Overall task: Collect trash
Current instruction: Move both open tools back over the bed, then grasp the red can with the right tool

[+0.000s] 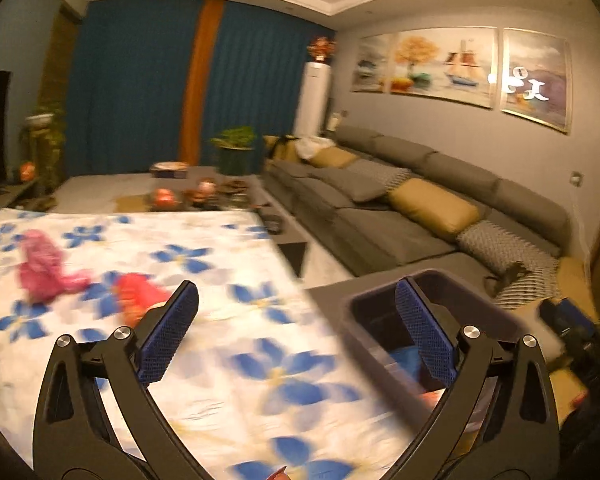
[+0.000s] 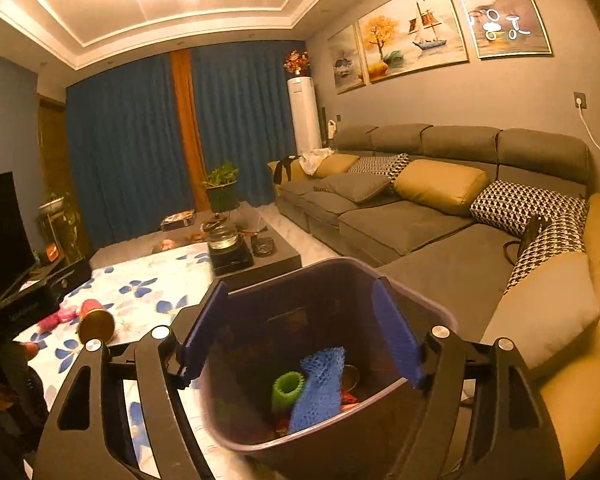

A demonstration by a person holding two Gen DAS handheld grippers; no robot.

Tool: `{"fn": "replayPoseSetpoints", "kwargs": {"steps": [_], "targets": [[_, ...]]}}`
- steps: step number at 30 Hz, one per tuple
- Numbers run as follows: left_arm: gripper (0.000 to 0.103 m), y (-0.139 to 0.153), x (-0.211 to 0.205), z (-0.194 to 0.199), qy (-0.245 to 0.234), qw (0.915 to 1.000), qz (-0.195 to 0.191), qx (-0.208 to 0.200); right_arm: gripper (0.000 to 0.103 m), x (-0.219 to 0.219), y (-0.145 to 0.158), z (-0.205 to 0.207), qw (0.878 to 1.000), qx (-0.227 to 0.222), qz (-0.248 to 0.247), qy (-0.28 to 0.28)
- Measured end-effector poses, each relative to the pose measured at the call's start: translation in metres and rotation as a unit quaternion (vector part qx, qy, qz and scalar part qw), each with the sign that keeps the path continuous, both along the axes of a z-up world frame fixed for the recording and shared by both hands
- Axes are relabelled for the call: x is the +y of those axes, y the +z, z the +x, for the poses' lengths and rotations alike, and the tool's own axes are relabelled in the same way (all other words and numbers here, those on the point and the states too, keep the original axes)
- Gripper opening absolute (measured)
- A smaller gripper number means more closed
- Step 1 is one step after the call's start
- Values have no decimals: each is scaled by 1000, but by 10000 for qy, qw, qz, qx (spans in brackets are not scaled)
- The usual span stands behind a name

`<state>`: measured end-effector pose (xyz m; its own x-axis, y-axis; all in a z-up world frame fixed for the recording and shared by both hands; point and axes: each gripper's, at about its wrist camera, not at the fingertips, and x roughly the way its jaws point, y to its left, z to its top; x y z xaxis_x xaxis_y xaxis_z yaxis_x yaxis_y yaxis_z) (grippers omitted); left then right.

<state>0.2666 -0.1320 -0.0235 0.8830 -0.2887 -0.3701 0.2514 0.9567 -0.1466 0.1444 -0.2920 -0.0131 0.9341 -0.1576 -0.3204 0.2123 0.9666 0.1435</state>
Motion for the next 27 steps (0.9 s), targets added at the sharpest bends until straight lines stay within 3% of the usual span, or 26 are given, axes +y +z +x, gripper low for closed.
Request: {"fn": "replayPoseSetpoints", "kwargs": {"steps": [6, 16, 27], "targets": [[97, -2, 73, -11, 796, 9968, 89, 48, 74, 34, -1, 8, 9995, 91, 2, 300], [97, -10, 195, -20, 1916, 9809, 286, 163, 74, 143, -14, 45, 9916, 376, -27, 1235], [97, -15, 270, -9, 2387, 9707, 233, 151, 74, 222, -41, 105, 9817, 845, 37, 1709]]}}
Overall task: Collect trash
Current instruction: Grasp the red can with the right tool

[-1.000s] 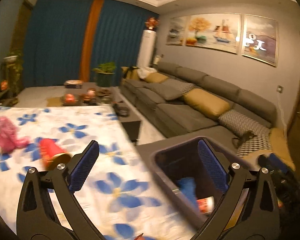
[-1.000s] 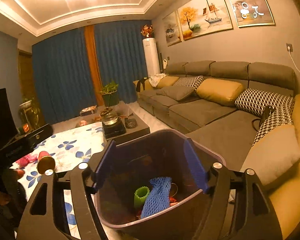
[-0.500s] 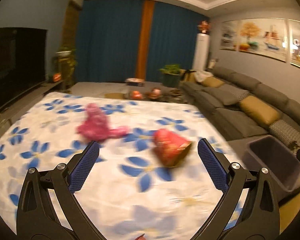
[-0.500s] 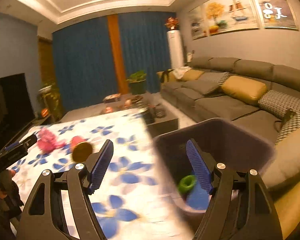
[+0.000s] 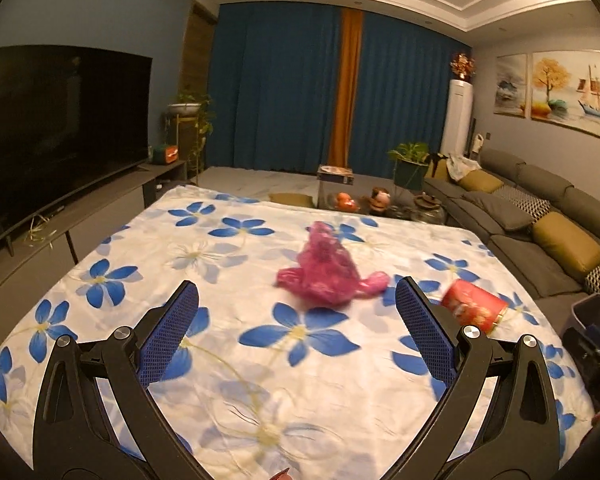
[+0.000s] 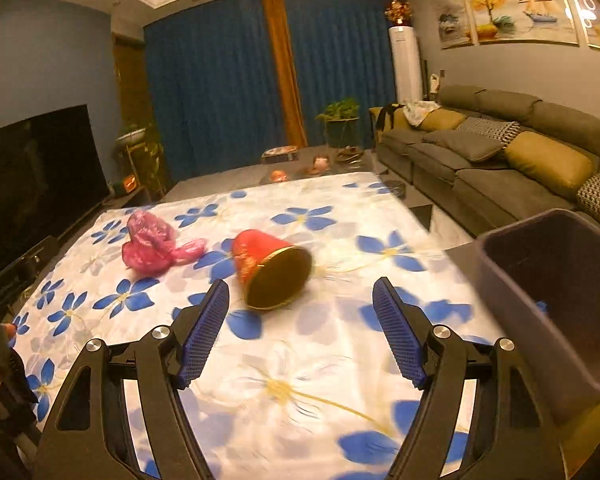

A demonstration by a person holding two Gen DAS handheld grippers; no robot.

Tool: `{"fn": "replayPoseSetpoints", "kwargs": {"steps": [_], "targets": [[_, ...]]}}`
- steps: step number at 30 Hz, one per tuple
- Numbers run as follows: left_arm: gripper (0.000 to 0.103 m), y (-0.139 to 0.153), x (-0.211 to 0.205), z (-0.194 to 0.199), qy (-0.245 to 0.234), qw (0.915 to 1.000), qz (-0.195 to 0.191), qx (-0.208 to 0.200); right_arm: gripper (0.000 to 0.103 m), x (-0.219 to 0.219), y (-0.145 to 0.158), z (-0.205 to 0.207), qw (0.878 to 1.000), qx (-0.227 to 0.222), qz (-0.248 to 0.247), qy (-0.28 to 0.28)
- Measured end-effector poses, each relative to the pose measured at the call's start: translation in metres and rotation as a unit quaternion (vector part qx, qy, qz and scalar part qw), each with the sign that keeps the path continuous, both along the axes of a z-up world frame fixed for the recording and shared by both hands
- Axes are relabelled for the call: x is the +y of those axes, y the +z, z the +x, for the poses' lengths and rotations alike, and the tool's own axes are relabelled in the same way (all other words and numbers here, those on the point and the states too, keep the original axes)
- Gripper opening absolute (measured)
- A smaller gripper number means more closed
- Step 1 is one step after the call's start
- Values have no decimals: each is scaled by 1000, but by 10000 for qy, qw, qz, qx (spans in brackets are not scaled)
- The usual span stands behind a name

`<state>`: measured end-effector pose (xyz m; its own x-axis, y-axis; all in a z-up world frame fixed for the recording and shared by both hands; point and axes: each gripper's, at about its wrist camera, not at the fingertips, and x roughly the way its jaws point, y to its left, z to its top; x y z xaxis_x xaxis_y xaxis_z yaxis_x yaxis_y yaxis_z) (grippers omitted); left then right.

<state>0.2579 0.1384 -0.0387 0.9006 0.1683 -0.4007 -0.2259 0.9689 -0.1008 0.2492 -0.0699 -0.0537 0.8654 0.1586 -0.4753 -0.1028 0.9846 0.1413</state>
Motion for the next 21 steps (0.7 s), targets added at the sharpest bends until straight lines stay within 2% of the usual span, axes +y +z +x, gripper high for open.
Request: {"fn": "replayPoseSetpoints", "kwargs": {"steps": [5, 10, 14, 21], "targets": [[97, -6, 14, 17, -39, 9998, -185, 56, 70, 24, -14, 33, 9995, 288, -24, 146], [97, -12, 21, 34, -117, 9996, -249, 105, 60, 35, -33, 64, 9976, 663, 91, 169], [97, -17, 21, 48, -234, 9993, -229, 153, 53, 41, -39, 79, 9964, 786, 202, 239], [97, -26, 17, 69, -365, 9989, -124, 260, 27, 43, -44, 96, 9938, 931, 452, 404]]}}
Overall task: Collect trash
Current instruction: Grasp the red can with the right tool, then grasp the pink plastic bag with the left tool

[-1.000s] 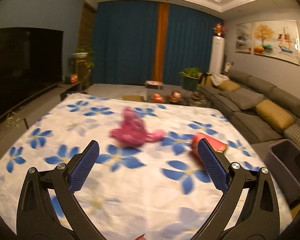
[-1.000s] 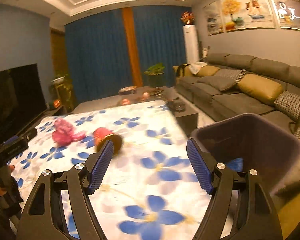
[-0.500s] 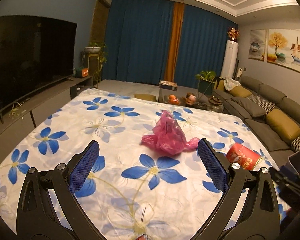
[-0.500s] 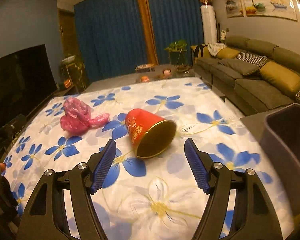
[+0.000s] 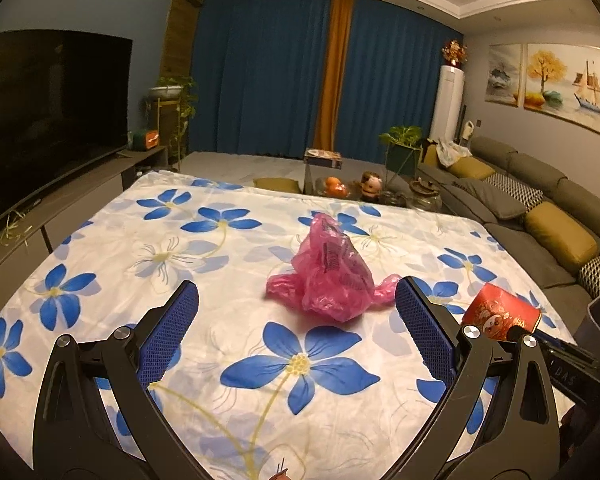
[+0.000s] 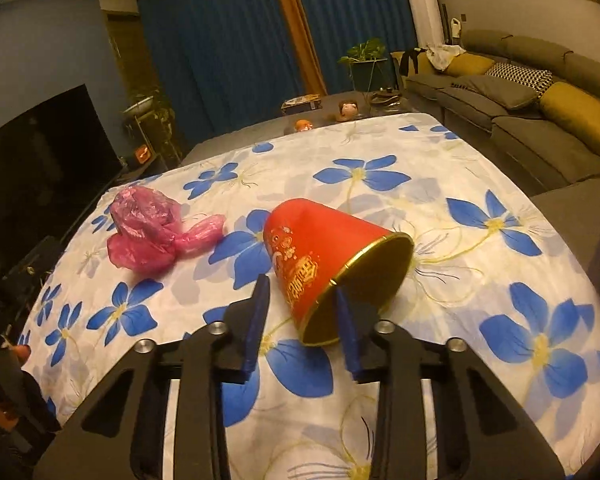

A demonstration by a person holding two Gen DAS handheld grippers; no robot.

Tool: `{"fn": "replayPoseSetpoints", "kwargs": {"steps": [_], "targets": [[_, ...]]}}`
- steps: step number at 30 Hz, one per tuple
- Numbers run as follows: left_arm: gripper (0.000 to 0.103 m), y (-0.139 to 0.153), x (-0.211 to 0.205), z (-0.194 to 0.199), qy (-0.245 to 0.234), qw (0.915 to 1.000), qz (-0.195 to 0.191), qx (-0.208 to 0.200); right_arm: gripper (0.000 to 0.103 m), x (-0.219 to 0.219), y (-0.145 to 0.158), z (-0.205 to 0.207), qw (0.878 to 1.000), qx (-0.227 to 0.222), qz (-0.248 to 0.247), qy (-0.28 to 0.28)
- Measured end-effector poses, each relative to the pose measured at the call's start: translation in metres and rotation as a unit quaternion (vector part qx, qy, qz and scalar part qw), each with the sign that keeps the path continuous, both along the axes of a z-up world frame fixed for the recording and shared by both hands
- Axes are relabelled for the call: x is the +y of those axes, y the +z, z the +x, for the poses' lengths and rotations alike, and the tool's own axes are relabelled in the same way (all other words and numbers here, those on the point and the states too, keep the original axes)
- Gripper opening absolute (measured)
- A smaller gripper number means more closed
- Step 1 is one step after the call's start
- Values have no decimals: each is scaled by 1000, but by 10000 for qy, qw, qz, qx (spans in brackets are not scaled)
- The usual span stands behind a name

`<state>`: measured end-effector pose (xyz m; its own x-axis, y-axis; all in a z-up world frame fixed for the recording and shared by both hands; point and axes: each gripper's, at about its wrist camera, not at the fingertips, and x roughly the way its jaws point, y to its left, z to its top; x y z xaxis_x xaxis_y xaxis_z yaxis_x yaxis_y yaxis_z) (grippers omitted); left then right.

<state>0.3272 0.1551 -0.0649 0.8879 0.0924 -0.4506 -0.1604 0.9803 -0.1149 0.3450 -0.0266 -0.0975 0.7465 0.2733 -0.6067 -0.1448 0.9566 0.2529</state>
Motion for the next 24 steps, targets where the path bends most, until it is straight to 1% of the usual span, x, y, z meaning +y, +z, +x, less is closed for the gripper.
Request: {"fn": "replayPoseSetpoints", "kwargs": {"steps": [1, 3, 5, 6, 10, 14, 15, 17, 19, 21, 22, 24], "targets": [[97, -1, -1, 1, -15, 10000, 11, 7, 20, 0, 0, 2, 10000, 1, 16, 38], [97, -3, -3, 4, -43, 10000, 21, 28, 16, 0, 0, 4, 9999, 5, 54, 88], [97, -5, -4, 7, -57, 10000, 40, 46, 10, 0, 1, 4, 9998, -24, 100, 142], [97, -6, -4, 9, -75, 9999, 37, 66, 5, 0, 2, 4, 9998, -44, 106, 155], [97, -7, -6, 17, -110, 9999, 38, 93, 4, -2, 10, -3, 9994, -291, 23, 164], [97, -8, -8, 33, -155, 9998, 22, 107, 4, -6, 21, -12, 9985, -536, -72, 128], [94, -9, -8, 42, -154, 9998, 29, 153, 4, -7, 23, -13, 9983, -565, -86, 121], [92, -11, -9, 53, -170, 9996, 13, 216, 4, -10, 26, -19, 9978, -639, -115, 102], [88, -13, -10, 66, -178, 9994, -19, 280, 4, -11, 27, -23, 9975, -683, -131, 105], [74, -17, -12, 77, -201, 9990, -4, 390, 4, -11, 29, -26, 9972, -721, -181, 128], [71, -20, -12, 83, -259, 9984, -21, 504, 4, -11, 29, -27, 9970, -740, -207, 135], [55, -23, -12, 91, -323, 9975, -68, 631, 4, -10, 29, -30, 9967, -756, -239, 167]]}}
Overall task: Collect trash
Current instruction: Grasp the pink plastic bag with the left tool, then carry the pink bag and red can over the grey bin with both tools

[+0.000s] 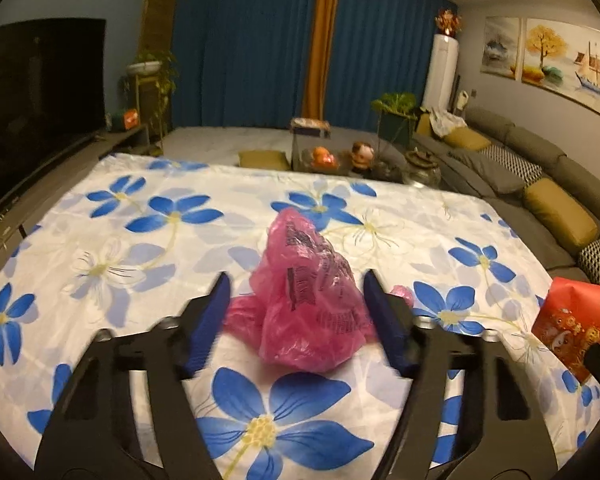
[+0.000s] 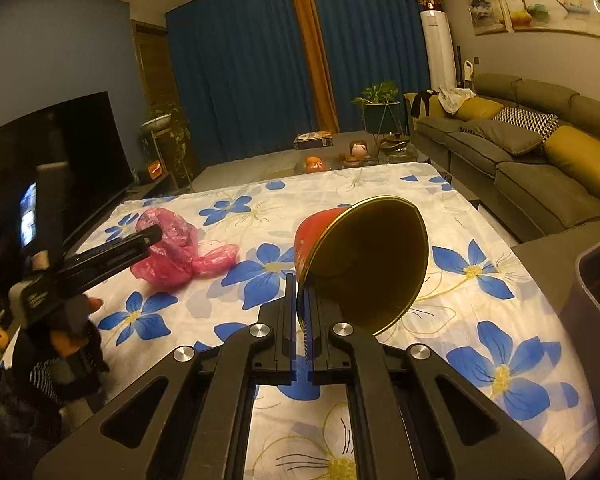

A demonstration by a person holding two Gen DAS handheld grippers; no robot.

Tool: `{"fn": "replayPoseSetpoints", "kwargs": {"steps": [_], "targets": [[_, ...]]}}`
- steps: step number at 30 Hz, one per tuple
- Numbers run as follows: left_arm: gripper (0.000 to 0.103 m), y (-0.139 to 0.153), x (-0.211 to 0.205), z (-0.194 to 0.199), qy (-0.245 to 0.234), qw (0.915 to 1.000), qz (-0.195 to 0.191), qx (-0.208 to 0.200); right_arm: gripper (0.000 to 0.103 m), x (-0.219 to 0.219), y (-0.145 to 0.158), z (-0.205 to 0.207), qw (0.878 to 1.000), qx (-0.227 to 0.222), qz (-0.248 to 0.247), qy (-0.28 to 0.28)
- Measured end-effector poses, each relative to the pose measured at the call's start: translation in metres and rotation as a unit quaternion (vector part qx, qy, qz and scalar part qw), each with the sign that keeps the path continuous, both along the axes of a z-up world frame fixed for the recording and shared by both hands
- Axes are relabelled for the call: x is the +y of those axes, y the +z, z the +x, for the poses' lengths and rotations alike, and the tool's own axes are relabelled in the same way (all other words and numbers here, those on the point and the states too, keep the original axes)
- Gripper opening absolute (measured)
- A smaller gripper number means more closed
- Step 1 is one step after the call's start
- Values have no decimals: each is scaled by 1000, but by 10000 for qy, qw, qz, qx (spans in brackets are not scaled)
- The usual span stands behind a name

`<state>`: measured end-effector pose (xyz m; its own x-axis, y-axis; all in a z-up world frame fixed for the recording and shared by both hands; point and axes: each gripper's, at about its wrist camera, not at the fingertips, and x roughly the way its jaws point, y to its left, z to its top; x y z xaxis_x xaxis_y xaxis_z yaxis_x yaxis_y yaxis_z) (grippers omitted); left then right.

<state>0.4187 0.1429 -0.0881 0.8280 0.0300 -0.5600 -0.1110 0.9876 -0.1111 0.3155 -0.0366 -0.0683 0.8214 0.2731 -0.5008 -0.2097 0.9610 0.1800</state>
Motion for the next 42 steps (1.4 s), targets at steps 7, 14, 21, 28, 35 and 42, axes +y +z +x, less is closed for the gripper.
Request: {"fn": "replayPoseSetpoints", "kwargs": {"steps": [7, 14, 21, 28, 35, 42], "targets": [[12, -10, 2, 12, -249, 9990, -210, 307, 4, 0, 2, -6, 9999, -49, -53, 105], [4, -7, -5, -6, -293, 9992, -148, 229, 4, -5, 7, -20, 9998, -95, -94, 171], [4, 28, -28, -57, -421, 9987, 124, -248, 4, -19, 21, -49, 9994, -258, -142, 197], [4, 63, -74, -108, -827, 9941, 208, -665, 4, -42, 37, -84, 9990, -424, -135, 93], [4, 84, -129, -145, -1354, 9865, 216, -891, 4, -83, 53, -122, 9976, -638, -145, -239], [4, 94, -202, -168, -2018, 9743, 210, -983, 4, -133, 56, -148, 9942, -694, -91, -816]]}}
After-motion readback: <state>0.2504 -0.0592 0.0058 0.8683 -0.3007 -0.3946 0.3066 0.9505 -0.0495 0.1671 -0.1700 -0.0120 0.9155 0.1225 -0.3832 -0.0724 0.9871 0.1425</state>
